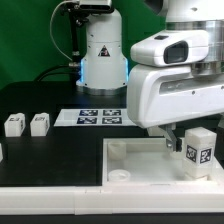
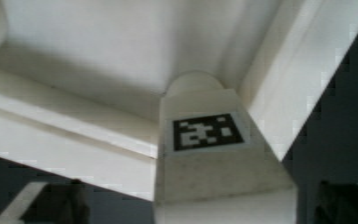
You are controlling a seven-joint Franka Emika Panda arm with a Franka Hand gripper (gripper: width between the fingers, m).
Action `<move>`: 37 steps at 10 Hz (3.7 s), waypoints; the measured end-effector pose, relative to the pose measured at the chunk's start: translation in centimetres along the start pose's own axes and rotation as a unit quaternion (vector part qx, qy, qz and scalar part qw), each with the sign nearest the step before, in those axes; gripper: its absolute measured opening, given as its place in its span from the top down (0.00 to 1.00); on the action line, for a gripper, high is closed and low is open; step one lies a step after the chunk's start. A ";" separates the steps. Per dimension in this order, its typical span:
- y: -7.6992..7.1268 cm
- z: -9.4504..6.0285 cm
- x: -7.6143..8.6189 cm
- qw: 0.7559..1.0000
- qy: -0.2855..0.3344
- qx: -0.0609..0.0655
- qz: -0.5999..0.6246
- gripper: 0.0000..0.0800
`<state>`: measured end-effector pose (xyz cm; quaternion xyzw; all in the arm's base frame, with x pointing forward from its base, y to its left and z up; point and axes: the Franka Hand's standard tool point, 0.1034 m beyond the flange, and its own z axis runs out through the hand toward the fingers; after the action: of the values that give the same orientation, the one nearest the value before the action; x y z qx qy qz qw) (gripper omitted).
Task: Assemble one leg
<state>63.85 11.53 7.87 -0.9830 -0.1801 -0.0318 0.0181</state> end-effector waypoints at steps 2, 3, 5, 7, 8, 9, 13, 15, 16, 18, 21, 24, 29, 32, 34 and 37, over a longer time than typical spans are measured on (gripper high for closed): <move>0.0 0.0 0.0 1.000 0.000 0.000 0.000 0.34; 0.1 0.0 0.0 1.000 0.000 0.000 0.000 0.52; 0.1 0.0 0.0 1.000 0.000 0.000 0.017 0.64; -0.1 0.1 0.0 0.995 0.000 0.001 0.100 0.64; -0.2 0.1 -0.1 0.982 -0.001 0.000 0.188 0.64; -0.1 0.2 -0.1 0.965 -0.001 -0.001 0.263 0.64; -0.1 0.3 -0.1 0.859 0.006 -0.017 0.511 0.64; 0.0 0.3 -0.1 0.818 0.005 -0.016 0.574 0.64; 0.1 0.3 -0.2 0.806 0.005 -0.015 0.592 0.64; 0.1 0.3 -0.2 0.817 0.005 -0.015 0.576 0.64; 0.2 0.3 -0.2 0.891 0.003 -0.017 0.453 0.25; -0.3 0.3 -0.1 0.971 -0.002 -0.019 0.238 0.19; 0.1 0.1 0.0 0.998 -0.006 -0.018 -0.056 0.19; 0.2 0.2 -0.1 0.998 -0.007 -0.020 -0.059 0.33; 0.2 0.2 -0.2 0.999 -0.008 -0.020 -0.049 0.50; 0.0 0.3 -0.2 0.999 -0.006 -0.020 0.028 0.64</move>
Offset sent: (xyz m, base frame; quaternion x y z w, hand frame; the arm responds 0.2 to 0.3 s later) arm 0.0000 0.0000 0.0000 0.0000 0.0000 0.0000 1.0000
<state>63.72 11.46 7.59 -0.9879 -0.1524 -0.0288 -0.0020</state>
